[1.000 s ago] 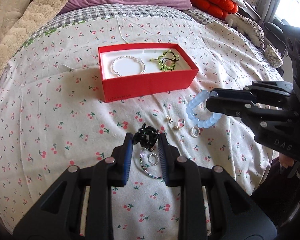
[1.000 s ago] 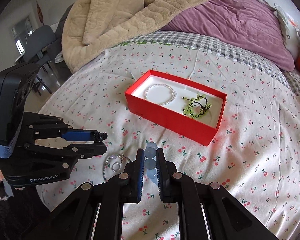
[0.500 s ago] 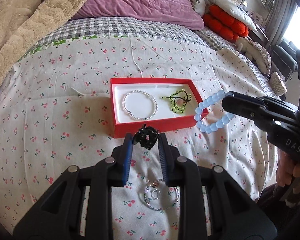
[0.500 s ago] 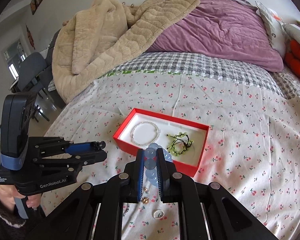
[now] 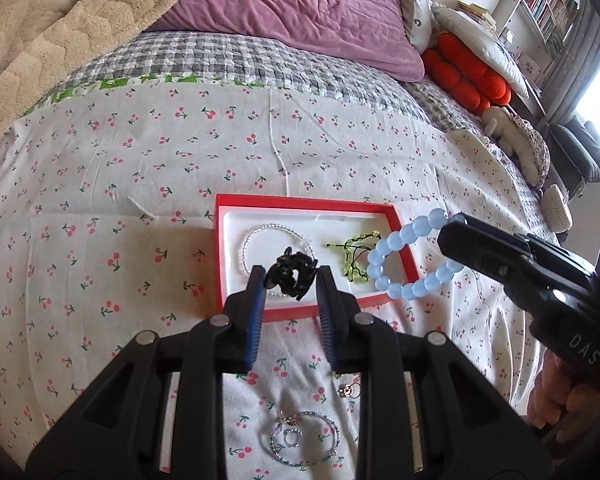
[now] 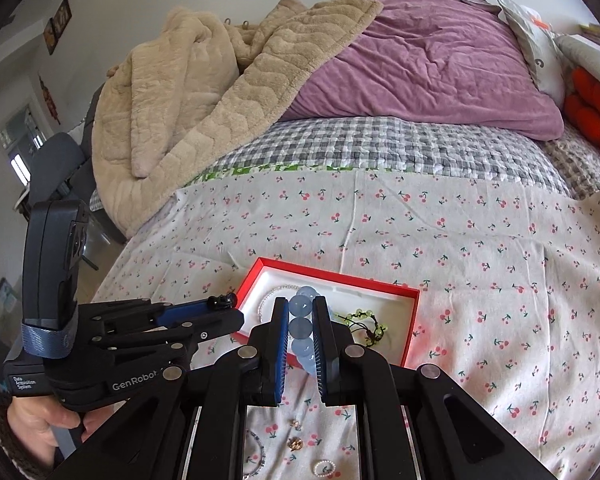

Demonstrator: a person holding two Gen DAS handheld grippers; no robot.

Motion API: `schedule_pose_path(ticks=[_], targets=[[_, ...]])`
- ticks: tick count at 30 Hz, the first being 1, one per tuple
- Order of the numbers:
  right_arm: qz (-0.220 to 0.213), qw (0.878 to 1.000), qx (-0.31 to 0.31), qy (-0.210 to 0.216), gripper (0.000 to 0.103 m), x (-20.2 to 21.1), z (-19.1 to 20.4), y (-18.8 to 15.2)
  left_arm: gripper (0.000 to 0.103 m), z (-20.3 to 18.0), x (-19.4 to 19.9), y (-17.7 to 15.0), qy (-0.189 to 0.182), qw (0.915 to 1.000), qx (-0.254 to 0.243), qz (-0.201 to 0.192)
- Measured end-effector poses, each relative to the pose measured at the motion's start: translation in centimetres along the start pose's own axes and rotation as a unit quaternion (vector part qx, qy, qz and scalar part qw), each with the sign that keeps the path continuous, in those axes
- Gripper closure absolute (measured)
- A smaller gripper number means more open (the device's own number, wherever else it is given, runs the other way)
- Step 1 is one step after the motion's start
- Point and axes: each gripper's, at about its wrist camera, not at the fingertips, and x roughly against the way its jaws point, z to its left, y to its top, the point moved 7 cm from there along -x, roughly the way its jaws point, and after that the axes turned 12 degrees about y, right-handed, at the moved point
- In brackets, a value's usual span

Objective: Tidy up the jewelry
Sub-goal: 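Lower the clip and blue bracelet into the red box and open both tools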

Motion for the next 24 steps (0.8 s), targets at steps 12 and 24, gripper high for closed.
schedule_pose_path(ticks=[12,24], targets=[[0.017,1.000,-0.007,0.003,0.091,-3.0,-0.1,0.1,0.076,0.0,-3.9,-0.6,0.029,0.9993,-0.018,0.014],[0.031,0.999,-0.027,0.002,0.091,-4.5,-1.5,-0.3,0.071,0.2,-3.8,-0.5,0.032,0.9993,-0.017,0.010]])
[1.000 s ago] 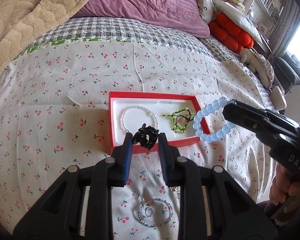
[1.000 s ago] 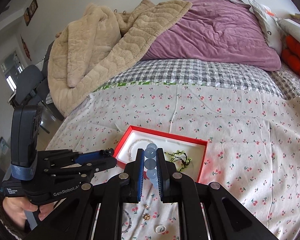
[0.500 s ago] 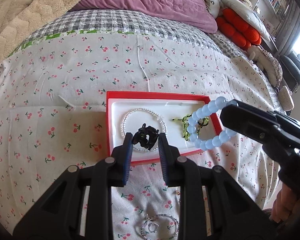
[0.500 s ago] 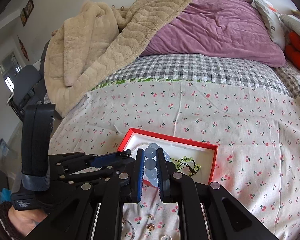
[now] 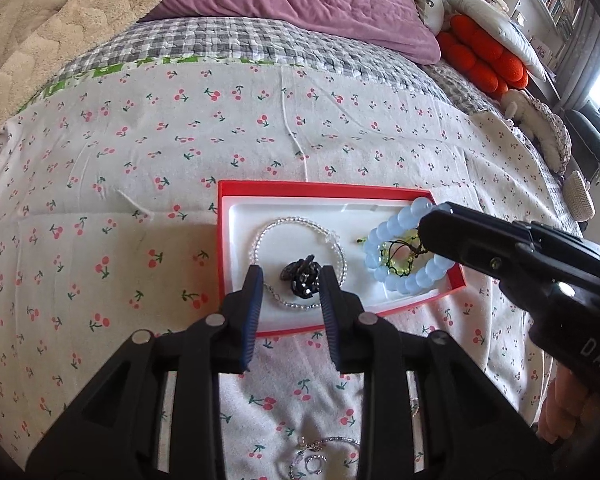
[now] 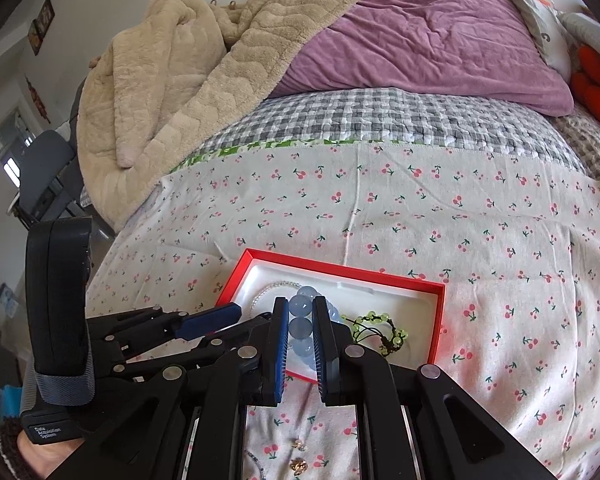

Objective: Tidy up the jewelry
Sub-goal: 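Lower the clip and blue bracelet into the red box and open both tools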

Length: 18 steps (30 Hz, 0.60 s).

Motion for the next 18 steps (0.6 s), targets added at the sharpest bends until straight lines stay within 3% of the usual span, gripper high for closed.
schedule_pose_path(ticks=[7,18], targets=[[0.006,1.000,0.002,0.006,0.091,-0.4,0.3,-0.1,0.065,0.3,1.1,-0.3,0.004,0.9999,0.000,-0.009],[0.015,0.998,0.010,-0.063,0.091,-0.2,-3.5,-0.6,0.064,0.6,2.6,-1.5,0.007,0.9999,-0.003,-0.015]])
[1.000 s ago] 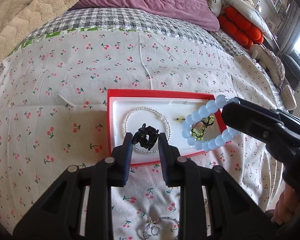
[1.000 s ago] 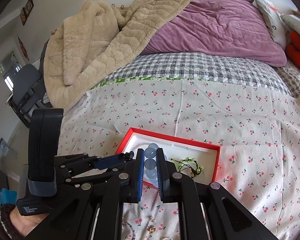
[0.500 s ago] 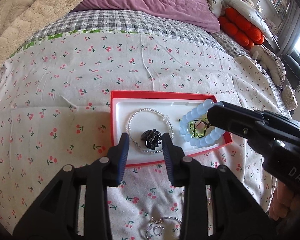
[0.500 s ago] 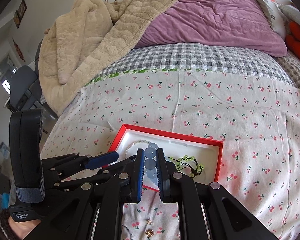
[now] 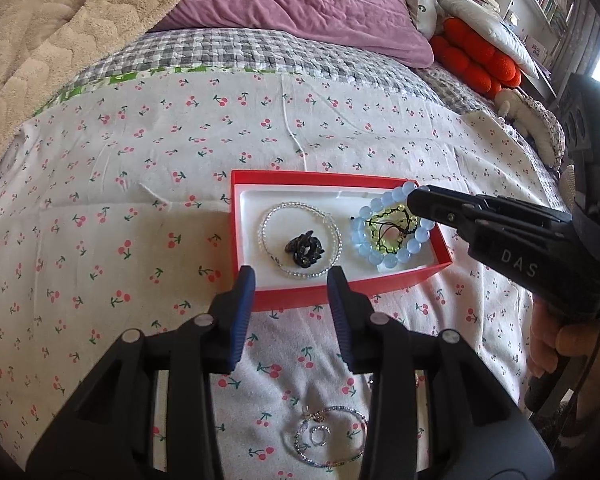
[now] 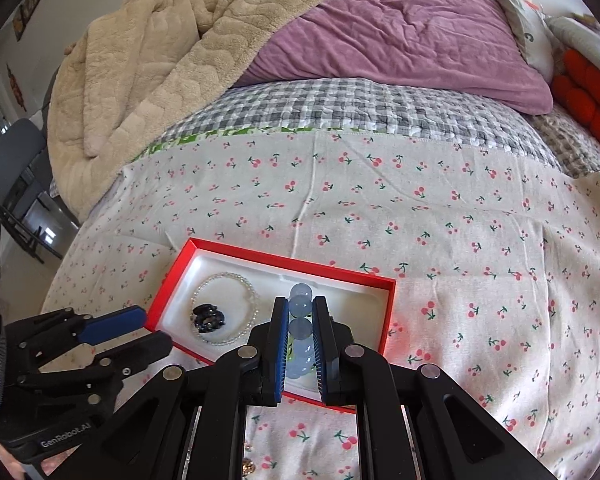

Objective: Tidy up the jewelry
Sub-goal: 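Lower the clip and blue bracelet into the red box and open both tools, then move both tools back toward the beaded bracelet and earrings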

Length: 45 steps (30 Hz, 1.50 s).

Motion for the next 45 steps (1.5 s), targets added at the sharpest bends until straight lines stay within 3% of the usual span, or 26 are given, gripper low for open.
schedule_pose_path(ticks=[6,8,10,13,14,16,36,45], targets=[[0.018,1.000,0.009,-0.004,0.089,-0.1,0.0,-0.6,0.060,0.2,0.6,-0.9,0.003,1.0000,-0.004,0.004],[0.026,1.000,0.010,0.002,0.087,0.2,0.2,-0.8,0.043,0.4,0.9,-1.2,0.009,0.9999,-0.007,0.002],[0.027,1.000,0.014,0.008,0.086,0.7,0.4,-1.1,0.037,0.8,1.4,-1.6,0.013,0.9999,-0.006,-0.004],[0.030,0.999,0.024,0.012,0.066,1.7,1.0,-1.8,0.032,1.3,2.0,-2.4,0.017,0.9998,-0.002,-0.001],[0.026,0.999,0.028,0.014,0.042,2.1,1.3,-2.0,0.029,1.4,2.2,-2.8,0.020,0.9998,-0.002,0.001],[0.009,0.999,0.042,0.019,0.029,3.3,2.1,-2.4,0.027,1.6,2.5,-3.3,0.025,0.9997,-0.005,0.002],[0.047,0.997,0.065,0.002,0.028,5.2,2.9,-8.9,0.023,1.4,2.0,-10.6,0.041,0.9946,-0.078,0.055],[0.071,0.994,0.082,-0.005,0.028,4.9,2.9,-11.6,0.025,-0.1,1.5,-12.1,0.024,0.9908,-0.116,0.066]])
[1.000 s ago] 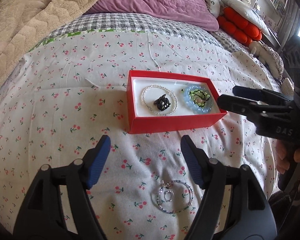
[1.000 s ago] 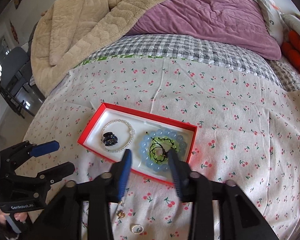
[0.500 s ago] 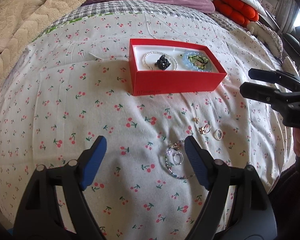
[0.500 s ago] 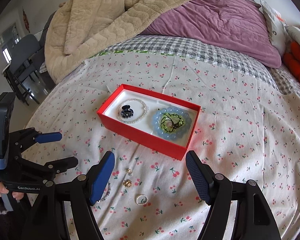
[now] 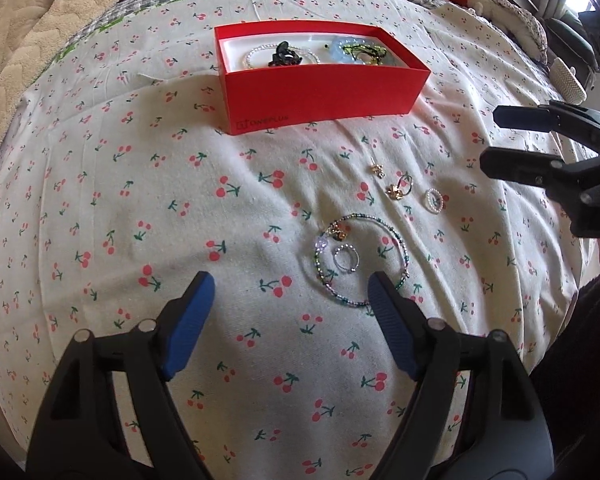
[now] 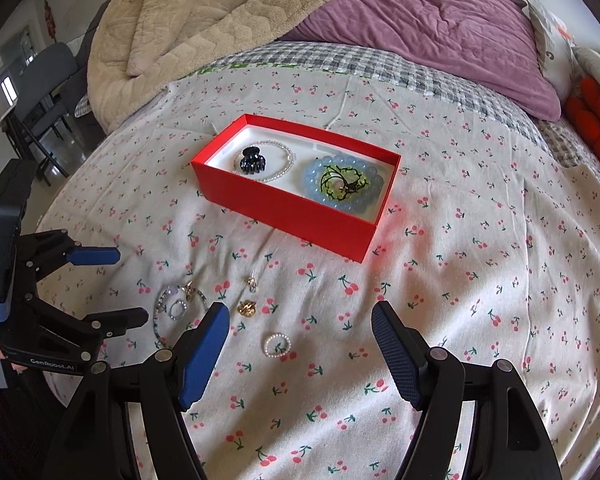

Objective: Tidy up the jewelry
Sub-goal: 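Move both tools back toward the beaded bracelet and earrings, then grasp the green-and-silver beaded bracelet with the left tool while the right tool reaches for earrings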

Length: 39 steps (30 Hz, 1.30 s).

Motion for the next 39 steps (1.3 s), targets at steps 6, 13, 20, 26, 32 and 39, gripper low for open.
schedule_pose_path(ticks=[6,13,20,26,32,39], targets=[[0.024,1.000,0.009,-0.004,0.028,-1.1,0.0,-1.5,0.044,-0.8,-0.6,0.3,-0.009,0.9999,-0.009,0.007],[0.038,0.999,0.012,-0.005,0.028,-1.8,-0.2,-2.5,0.066,-1.7,-1.3,0.9,-0.023,0.9996,-0.018,0.004],[0.043,0.999,0.015,-0.005,0.028,-2.0,-0.1,-2.5,0.083,-2.4,-2.2,1.0,-0.025,0.9992,-0.026,0.015],[0.053,0.998,0.019,-0.007,0.028,-2.3,-0.1,-2.9,0.096,-2.3,-2.2,1.1,-0.028,0.9993,-0.019,0.015],[0.058,0.998,0.021,-0.006,0.028,-2.5,-0.1,-3.1,0.097,-2.3,-0.7,1.5,-0.037,0.9992,-0.011,-0.003],[0.066,0.997,0.027,-0.003,0.028,-2.8,0.1,-3.3,0.097,-1.6,1.3,2.4,-0.042,0.9987,0.011,-0.027]])
